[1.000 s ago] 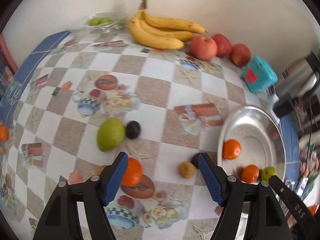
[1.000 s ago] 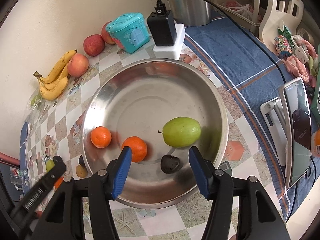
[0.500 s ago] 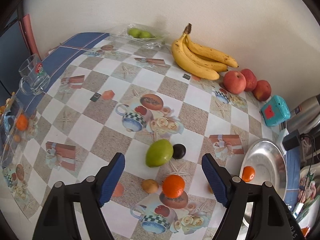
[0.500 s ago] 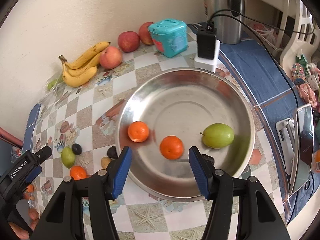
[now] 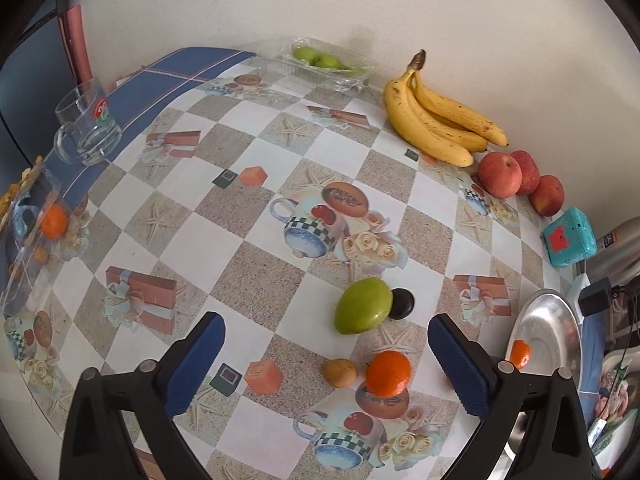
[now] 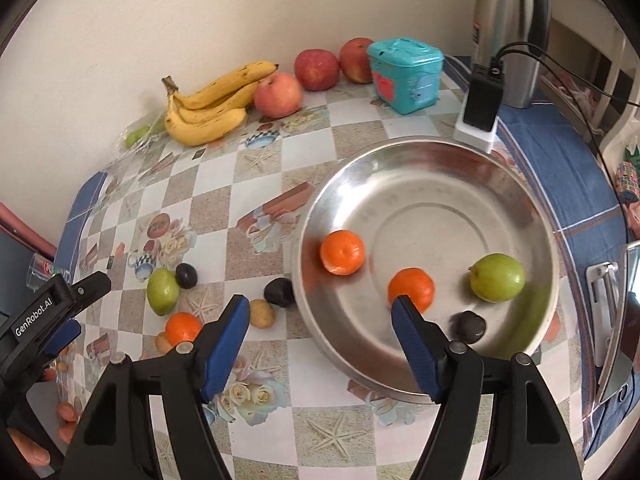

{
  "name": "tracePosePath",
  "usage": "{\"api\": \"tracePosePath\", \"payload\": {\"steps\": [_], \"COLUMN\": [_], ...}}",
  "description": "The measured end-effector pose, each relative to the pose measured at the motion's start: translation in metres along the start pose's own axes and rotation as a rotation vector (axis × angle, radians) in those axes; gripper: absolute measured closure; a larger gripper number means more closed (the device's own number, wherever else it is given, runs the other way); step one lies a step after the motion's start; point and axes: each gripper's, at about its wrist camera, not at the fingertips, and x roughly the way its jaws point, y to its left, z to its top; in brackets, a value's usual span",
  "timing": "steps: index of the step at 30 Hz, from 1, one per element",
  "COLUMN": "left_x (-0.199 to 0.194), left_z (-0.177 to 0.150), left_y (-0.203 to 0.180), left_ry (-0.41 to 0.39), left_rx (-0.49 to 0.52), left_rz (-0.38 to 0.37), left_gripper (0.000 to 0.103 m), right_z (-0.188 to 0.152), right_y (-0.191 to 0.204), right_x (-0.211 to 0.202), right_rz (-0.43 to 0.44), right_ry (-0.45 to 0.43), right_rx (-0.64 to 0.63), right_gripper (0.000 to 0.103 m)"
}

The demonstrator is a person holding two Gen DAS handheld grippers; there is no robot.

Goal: Organize fruits
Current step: 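Withdraw both open grippers from the bowl toward the remaining fruit, then lower the open right gripper around a tangerine on the table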

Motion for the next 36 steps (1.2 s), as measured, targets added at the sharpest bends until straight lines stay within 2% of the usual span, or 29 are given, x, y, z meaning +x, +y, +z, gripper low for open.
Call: {"api": "tracePosePath", "payload": {"steps": [2, 3, 4, 5, 17, 22, 32, 36], "left_x": [0.004, 0.006, 0.007, 0.008, 0.013, 0.012, 0.024, 0.046], "left_z": [0.0, 0.0, 0.0, 0.001, 0.008, 0.012, 0.014, 0.009], "left_y": [0.007, 0.011, 0.013, 0.016, 0.047, 0.052, 0.057, 0.057], "left_ry": [0.01, 0.015, 0.017, 0.02, -0.002, -0.007, 0.039, 0.108], "left_rx": [-0.016, -0.026, -0.033, -0.039, -0.066, -0.054, -0.03, -0.028], "left_rz": [0.012, 0.014, 0.012, 0.011, 0.011, -0.01, -0.016, -0.002], "left_gripper": [0.0, 0.0, 0.0, 0.0, 0.0, 0.0, 0.0, 0.0], "right_z": [-0.002, -0.003, -0.003, -0.004, -0.008, -0.012, -0.017, -0.021], "right_y": [0.008, 0.012, 0.014, 0.019, 0.059, 0.08, 0.111, 0.115], "right_x": [0.004, 0.005, 0.006, 0.008, 0.028, 0.038, 0.053, 0.066], "right_rz": [0.007, 0.012, 0.017, 0.022, 0.052, 0.067, 0.081, 0.085], "right_ry": [0.002, 0.002, 0.003, 0.001, 0.024, 0.046, 0.057, 0.085], "right_rx": [-0.02, -0.03, -0.038, -0.047, -0.084, -0.106, -0.137, -0.137], "right_gripper": [0.027, 0.023, 0.014, 0.013, 0.013, 0.013, 0.013, 0.013]}}
